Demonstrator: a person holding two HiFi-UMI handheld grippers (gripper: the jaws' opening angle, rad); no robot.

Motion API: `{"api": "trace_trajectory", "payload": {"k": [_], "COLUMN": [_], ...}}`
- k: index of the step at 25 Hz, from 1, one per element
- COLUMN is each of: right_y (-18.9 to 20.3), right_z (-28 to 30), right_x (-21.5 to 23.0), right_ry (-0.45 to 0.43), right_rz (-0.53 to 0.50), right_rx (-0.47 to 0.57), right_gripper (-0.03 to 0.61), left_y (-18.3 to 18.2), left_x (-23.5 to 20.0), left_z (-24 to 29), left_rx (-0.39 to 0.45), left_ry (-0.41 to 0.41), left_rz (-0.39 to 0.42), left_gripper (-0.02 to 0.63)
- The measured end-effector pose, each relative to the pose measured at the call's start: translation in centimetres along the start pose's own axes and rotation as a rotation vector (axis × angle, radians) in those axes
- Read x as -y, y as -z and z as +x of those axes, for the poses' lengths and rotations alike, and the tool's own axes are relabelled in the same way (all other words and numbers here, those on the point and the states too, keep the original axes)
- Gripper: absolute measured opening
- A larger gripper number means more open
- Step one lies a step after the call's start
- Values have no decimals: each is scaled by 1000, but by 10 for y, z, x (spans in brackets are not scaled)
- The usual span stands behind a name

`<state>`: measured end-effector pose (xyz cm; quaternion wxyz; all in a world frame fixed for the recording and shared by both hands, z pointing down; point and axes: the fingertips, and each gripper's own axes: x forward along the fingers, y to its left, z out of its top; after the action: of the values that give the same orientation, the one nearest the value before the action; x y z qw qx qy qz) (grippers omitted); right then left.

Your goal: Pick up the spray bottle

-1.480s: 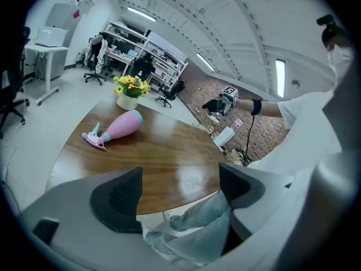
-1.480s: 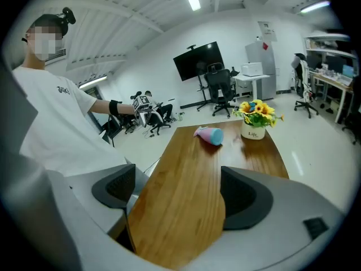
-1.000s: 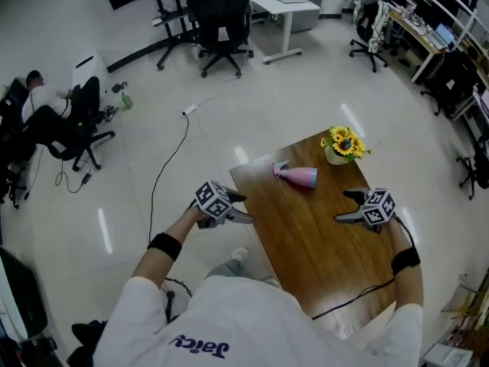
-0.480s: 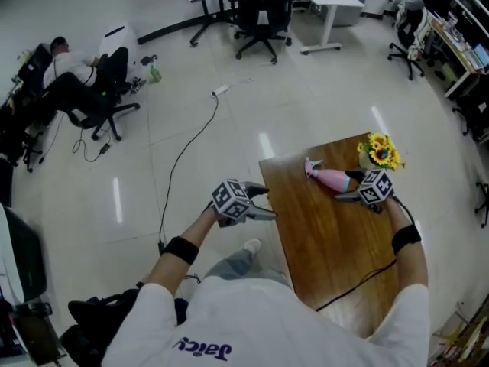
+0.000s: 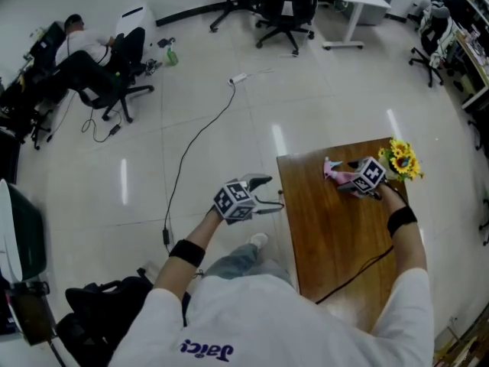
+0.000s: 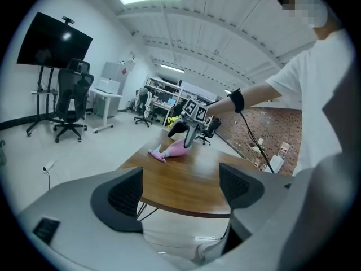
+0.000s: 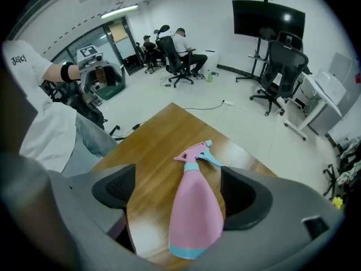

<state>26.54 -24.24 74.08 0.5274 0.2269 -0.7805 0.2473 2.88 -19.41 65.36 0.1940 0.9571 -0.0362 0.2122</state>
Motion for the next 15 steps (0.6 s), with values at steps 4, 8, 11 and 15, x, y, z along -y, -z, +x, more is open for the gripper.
{"api": "trace_trajectory", "payload": {"k": [4, 8, 11, 15], "right_y": [3, 8, 10, 13], "right_z": [27, 47, 60, 72], "right_x": [14, 24, 27, 32], "right_ry": [21, 17, 20, 29], "right_rz": [5, -1, -13, -13], "right_rx": [-75, -153, -200, -236], "right_gripper": [486, 486, 486, 486], "left_y": [1, -2, -6, -8], "left_x": [-11, -23, -29, -34], "left_z": [-6, -7, -11, -12], "left_rx": [39, 85, 141, 176], "left_ry": [-40, -91, -125, -160], "left_rz": [-5, -14, -21, -7], "left_gripper": [426, 425, 425, 425]}}
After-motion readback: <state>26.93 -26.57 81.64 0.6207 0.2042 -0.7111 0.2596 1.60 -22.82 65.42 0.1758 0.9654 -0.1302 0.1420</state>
